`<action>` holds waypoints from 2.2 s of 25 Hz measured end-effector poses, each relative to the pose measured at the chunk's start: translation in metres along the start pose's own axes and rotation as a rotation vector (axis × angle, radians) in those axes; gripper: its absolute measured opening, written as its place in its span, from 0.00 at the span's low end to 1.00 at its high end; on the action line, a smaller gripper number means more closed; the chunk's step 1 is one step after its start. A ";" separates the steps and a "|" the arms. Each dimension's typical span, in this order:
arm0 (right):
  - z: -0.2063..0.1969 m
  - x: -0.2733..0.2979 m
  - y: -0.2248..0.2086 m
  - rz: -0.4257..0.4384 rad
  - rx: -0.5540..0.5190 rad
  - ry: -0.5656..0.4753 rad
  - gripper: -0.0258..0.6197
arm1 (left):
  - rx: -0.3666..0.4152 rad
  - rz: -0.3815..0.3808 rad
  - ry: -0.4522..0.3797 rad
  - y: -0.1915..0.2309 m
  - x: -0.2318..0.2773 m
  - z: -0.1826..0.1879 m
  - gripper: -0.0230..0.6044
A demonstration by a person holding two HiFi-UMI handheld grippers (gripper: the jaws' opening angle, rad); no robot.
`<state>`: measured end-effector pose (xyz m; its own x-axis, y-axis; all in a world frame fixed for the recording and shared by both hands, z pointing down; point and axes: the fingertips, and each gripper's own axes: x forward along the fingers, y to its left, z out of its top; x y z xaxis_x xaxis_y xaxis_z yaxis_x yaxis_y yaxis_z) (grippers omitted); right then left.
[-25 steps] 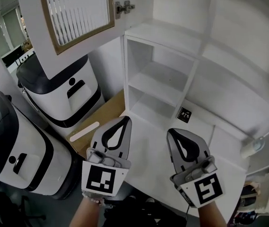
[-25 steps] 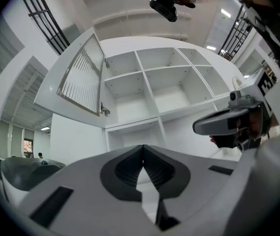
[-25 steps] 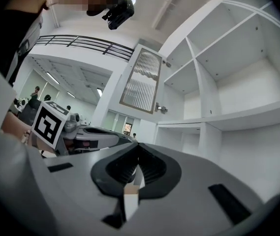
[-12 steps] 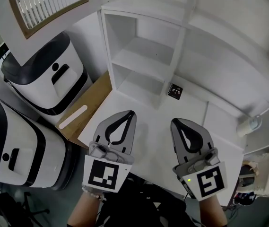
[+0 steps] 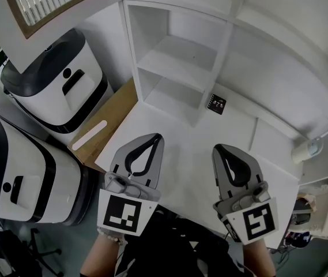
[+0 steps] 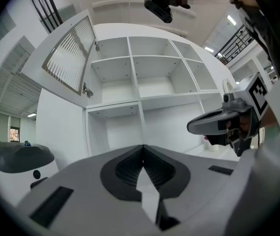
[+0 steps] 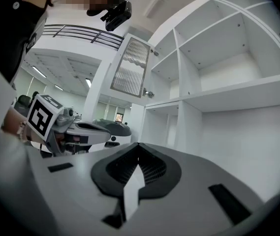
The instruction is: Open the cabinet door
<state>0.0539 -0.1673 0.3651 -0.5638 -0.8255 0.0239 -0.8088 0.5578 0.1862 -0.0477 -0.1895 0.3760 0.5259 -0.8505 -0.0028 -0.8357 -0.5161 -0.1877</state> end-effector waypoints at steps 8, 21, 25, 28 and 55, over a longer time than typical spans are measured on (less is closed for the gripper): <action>-0.007 0.002 0.002 0.007 0.006 0.014 0.04 | 0.005 -0.022 0.008 -0.005 0.001 -0.003 0.04; -0.012 0.005 0.005 0.032 0.003 0.025 0.04 | 0.008 -0.014 0.013 -0.005 0.003 -0.004 0.04; -0.013 0.006 0.005 0.037 0.005 0.029 0.04 | 0.004 -0.003 0.016 -0.001 0.002 -0.003 0.04; -0.013 0.007 0.006 0.041 0.007 0.029 0.04 | 0.005 0.000 0.017 0.000 0.001 -0.004 0.04; -0.013 0.013 0.018 0.075 -0.009 0.035 0.04 | 0.000 0.003 0.021 0.003 -0.006 -0.006 0.04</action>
<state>0.0343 -0.1696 0.3812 -0.6164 -0.7841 0.0723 -0.7630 0.6174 0.1913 -0.0545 -0.1863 0.3814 0.5204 -0.8538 0.0174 -0.8371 -0.5140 -0.1874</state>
